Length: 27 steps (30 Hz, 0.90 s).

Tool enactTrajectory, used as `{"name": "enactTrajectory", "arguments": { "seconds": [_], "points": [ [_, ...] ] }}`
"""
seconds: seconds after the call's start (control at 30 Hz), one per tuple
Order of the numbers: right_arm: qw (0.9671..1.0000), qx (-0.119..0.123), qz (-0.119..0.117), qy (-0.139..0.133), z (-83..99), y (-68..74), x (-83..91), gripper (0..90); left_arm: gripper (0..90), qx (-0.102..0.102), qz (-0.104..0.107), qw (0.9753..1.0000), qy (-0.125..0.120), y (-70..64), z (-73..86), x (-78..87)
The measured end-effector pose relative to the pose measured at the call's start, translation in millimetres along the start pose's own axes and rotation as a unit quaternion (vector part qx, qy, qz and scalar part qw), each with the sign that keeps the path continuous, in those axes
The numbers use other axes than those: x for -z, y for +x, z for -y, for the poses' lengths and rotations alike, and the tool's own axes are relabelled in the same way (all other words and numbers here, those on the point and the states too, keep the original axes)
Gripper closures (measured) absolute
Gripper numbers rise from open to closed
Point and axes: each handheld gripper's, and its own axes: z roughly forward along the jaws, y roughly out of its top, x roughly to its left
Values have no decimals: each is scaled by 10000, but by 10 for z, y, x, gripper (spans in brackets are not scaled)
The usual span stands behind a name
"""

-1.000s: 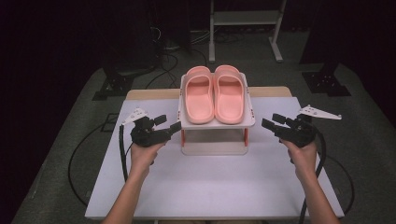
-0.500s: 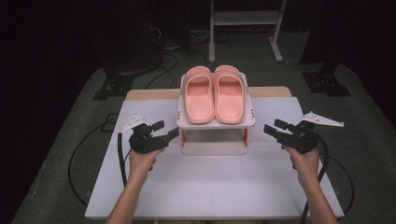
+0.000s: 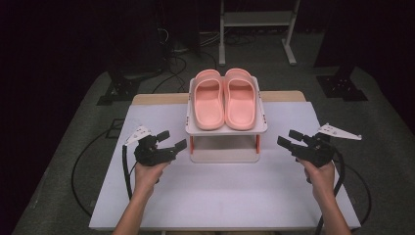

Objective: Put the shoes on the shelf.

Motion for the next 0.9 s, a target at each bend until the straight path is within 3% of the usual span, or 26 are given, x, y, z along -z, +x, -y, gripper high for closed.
{"name": "enactTrajectory", "arguments": {
  "seconds": [0.17,0.9],
  "points": [
    [10000,18,10,26,56,-11,23,280,95,11,-84,10000,33,2,61,8],
    [9999,12,-118,79,321,-27,90,271,91,137,-92,9999,0,-3,339,122]
  ]
}}
